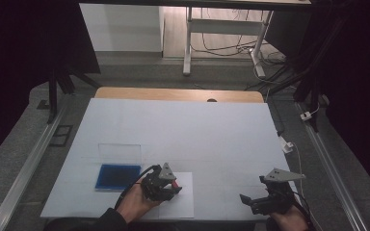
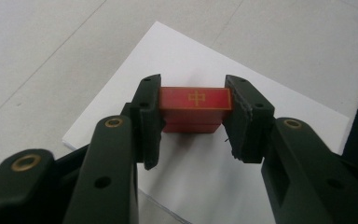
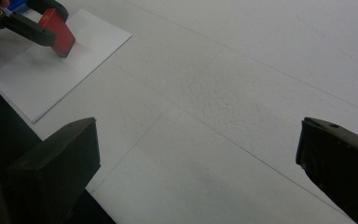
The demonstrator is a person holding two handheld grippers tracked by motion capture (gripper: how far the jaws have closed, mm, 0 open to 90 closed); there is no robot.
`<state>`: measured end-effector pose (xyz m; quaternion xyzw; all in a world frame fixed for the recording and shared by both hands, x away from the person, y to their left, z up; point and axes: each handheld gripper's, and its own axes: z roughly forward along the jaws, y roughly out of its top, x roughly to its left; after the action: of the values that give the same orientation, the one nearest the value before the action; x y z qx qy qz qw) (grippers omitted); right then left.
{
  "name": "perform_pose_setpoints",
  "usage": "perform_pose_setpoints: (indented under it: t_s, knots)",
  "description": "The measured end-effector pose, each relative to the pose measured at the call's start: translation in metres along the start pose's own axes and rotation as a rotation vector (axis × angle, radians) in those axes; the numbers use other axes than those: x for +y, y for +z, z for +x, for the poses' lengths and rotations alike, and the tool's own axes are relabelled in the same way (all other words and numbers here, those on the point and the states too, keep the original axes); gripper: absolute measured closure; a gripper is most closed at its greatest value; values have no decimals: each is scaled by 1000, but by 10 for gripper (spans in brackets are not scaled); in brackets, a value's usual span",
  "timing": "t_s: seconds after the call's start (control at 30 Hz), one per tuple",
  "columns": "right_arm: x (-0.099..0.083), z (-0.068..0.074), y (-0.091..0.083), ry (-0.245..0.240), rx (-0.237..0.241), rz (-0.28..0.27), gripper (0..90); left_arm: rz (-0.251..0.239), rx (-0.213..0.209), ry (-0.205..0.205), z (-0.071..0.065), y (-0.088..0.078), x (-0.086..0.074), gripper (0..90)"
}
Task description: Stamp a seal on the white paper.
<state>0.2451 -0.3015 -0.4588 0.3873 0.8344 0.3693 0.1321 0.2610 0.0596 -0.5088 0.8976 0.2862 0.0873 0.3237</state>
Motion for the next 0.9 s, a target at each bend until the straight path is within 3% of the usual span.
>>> perform_pose_setpoints:
  t_s: [0.1, 0.23, 0.4, 0.53, 0.9]
  knots:
    - [0, 0, 1, 0, 3, 5, 0, 3, 1, 12, 0, 0, 0, 594]
    - [1, 0, 1, -2, 4, 11, 0, 1, -26, -2, 4, 0, 0, 594]
    - [1, -1, 1, -2, 5, 10, 0, 2, -4, 11, 1, 0, 0, 594]
    - [1, 0, 1, -3, 6, 11, 0, 4, -29, -1, 5, 0, 1, 593]
    - [1, 0, 2, -2, 6, 7, 2, 19, -26, 7, 4, -1, 3, 590]
